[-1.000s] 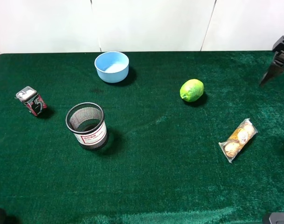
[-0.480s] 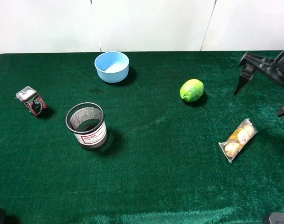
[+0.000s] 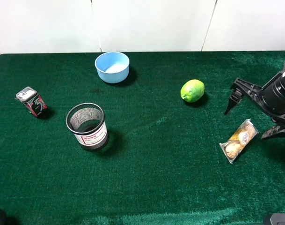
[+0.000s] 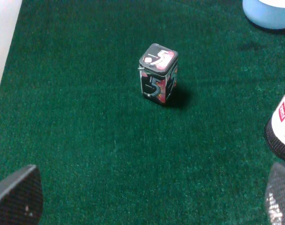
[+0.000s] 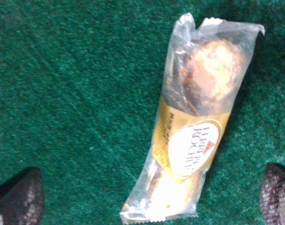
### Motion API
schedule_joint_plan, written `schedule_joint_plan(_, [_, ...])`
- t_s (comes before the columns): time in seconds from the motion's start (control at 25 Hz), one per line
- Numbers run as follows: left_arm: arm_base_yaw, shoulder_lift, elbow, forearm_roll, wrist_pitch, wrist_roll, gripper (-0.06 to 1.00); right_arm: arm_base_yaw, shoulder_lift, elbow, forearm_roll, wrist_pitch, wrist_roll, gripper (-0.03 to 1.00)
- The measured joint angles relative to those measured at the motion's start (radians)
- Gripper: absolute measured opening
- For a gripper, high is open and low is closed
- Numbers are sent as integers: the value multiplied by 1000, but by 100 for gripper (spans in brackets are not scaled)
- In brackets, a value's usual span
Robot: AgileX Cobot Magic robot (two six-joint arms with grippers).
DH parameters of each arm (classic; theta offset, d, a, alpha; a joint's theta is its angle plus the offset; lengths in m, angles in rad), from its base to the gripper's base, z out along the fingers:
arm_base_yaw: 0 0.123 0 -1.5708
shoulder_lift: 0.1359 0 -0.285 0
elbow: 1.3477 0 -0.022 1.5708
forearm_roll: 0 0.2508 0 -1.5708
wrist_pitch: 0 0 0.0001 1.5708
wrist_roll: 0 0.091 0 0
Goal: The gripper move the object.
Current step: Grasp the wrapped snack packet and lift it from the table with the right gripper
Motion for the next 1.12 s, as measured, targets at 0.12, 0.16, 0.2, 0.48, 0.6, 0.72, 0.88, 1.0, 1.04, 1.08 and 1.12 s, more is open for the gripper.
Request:
schedule_joint_plan(0.12, [0,0,0,0,0,0,96,0,33,6,3,-12,6,69])
schedule_joint_plan(0.16, [0,0,0,0,0,0,96,0,45,8,6,-20,6,69])
schedule_joint_plan(0.2, [0,0,0,0,0,0,96,0,59,8,6,-23,6,69])
schedule_joint_plan(0.48, [0,0,0,0,0,0,96,0,123,9,6,-66,9,69])
schedule_joint_plan(0.6, [0,0,0,0,0,0,96,0,142,9,6,-84,10,69])
schedule_joint_plan(0.72, [0,0,0,0,0,0,96,0,166,9,6,-104,10,69])
schedule_joint_plan(0.88, [0,0,0,0,0,0,96,0,196,11,6,-133,10,69])
schedule_joint_plan(1.0, [0,0,0,0,0,0,96,0,218,11,6,-148,10,69])
schedule_joint_plan(1.04, [0,0,0,0,0,0,96,0,221,11,6,-151,10,69])
schedule_joint_plan(1.08, [0,0,0,0,0,0,96,0,227,11,6,-152,10,69])
schedule_joint_plan(1.12, [0,0,0,0,0,0,96,0,232,11,6,-155,10,69])
